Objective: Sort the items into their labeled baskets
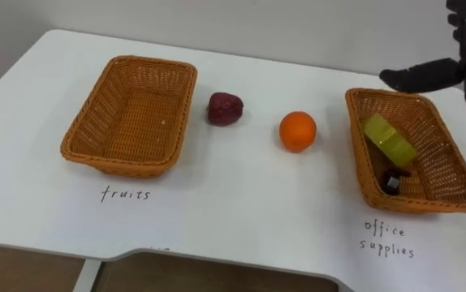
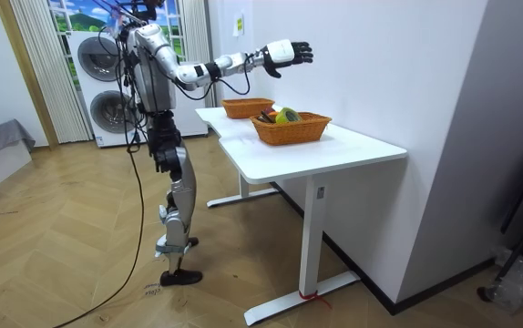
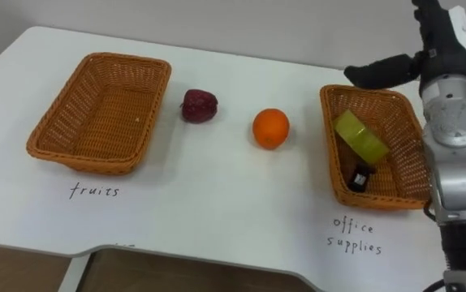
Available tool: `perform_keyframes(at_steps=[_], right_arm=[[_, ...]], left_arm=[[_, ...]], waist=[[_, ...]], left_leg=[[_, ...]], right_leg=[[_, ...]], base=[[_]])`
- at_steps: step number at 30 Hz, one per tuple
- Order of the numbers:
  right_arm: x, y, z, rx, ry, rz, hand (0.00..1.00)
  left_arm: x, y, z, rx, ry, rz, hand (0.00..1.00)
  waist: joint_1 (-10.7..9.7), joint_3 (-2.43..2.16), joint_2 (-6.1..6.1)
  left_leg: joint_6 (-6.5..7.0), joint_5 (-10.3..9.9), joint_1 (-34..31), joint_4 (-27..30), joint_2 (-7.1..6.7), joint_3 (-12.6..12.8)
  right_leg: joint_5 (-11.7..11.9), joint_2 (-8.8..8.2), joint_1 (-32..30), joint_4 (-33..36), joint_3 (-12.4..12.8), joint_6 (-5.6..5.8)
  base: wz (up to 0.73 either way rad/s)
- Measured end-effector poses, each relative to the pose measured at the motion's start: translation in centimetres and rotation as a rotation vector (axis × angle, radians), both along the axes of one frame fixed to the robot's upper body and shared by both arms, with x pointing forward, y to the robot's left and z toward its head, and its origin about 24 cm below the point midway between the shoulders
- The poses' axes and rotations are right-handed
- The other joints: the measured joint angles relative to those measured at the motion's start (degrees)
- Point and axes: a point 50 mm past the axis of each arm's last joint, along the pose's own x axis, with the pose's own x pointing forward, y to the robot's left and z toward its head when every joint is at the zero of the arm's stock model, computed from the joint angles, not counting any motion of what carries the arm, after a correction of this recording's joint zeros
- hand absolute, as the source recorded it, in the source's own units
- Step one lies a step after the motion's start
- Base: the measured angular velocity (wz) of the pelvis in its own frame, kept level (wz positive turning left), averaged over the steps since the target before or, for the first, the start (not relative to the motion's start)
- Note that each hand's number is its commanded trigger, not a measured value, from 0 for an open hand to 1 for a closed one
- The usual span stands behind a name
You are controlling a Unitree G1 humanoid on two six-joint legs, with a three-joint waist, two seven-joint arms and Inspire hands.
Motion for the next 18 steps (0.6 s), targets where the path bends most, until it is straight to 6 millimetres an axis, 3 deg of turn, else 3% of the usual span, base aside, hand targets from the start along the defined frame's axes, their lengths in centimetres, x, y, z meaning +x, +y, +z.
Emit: perform_keyframes(at_steps=[6, 11, 18], right_arm=[[-0.1, 0.5, 0.5, -0.064, 0.000, 0.028, 0.00], [-0.4, 1.8, 2.1, -0.175, -0.046, 0.064, 0.00], [-0.2, 4.0, 1.3, -0.324, 0.028, 0.161, 0.00]], left_arm=[[0.2, 0.0, 0.0, -0.005, -0.018, -0.007, 0.00], [0.0, -0.3, -0.1, -0.015, -0.012, -0.016, 0.00], [0.8, -0.6, -0.2, -0.048, -0.038, -0.044, 0.00]], waist=[[0.2, -0.03, -0.18], [0.3, 0.18, -0.26], [1.9, 0.53, -1.27]], left_leg=[[0.00, 0.0, 0.0, -0.1, 0.02, 0.0], [0.00, 0.0, 0.0, -0.1, 0.07, -0.1], [0.12, -0.1, -0.5, 0.3, 0.00, -0.1]], right_leg=[[0.0, 0.00, 0.1, 0.1, 0.0, 0.00], [0.0, 0.02, 0.0, 0.1, -0.3, 0.00], [0.0, -0.04, -0.1, 0.2, -0.2, -0.01]], base=[[0.00], [0.00], [0.00]])
